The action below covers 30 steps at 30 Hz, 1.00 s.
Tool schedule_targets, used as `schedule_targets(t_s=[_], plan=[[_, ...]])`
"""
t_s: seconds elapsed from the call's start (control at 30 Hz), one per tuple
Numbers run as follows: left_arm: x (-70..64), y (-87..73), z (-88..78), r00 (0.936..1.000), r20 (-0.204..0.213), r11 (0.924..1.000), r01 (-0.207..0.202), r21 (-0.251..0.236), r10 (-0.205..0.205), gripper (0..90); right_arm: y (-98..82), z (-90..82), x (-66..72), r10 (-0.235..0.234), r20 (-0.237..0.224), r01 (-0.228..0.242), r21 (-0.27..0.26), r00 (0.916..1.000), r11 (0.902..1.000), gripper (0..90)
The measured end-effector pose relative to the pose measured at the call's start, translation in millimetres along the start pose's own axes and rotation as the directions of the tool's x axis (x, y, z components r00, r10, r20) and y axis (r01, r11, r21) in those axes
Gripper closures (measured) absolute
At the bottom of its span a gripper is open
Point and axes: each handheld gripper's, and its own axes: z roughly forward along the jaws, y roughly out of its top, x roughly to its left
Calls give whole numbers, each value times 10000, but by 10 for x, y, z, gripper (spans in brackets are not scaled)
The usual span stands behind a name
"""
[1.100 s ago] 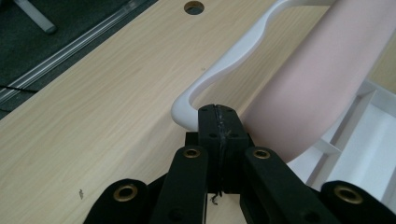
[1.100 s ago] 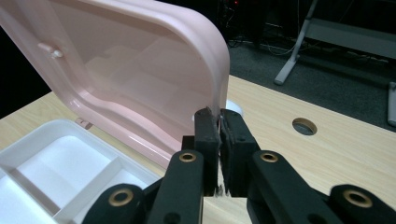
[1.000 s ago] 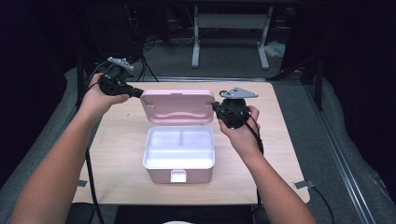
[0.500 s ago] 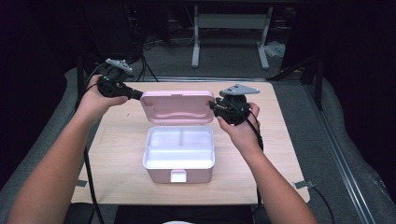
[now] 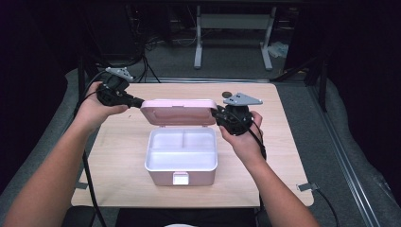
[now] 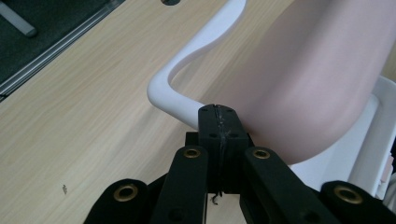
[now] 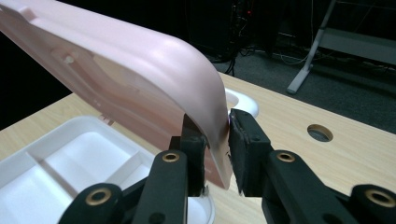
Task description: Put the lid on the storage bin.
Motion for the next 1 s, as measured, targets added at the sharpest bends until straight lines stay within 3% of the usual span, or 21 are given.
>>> schedule_targets(t_s=[0.03,0.07,0.2,0.4,0.57,0.6,0.63,1.0], plan=[[-16,-12,-5,10000,68,10000,-26,-27,26,900,-20,-20,10,-37,129,36,46,9999,10000,754],[-32,-25,-5,9998,206,10000,-38,-80,40,900,-45,-33,12,58,-139,-58,-40,9999,10000,750],[-124,-75,14,9990,357,9996,-267,-56,269,899,-153,-114,26,42,-490,-42,19,9988,10000,729],[-193,-147,9,9981,482,9993,-377,-53,379,896,-275,-199,62,27,-821,-18,119,9966,9999,726],[-222,-213,20,9975,582,9992,-405,-62,407,893,-358,-258,81,114,-1014,-106,88,9948,9999,724],[-229,-224,24,9974,599,9992,-405,-55,408,890,-384,-278,91,68,-840,-53,186,9964,9998,724],[-239,-240,28,9972,619,9991,-417,-39,419,889,-405,-282,89,121,-1061,-107,138,9943,9998,722],[-376,-511,138,9953,823,9987,-511,37,506,888,-720,-381,124,359,-1421,-277,586,9892,9979,708]])
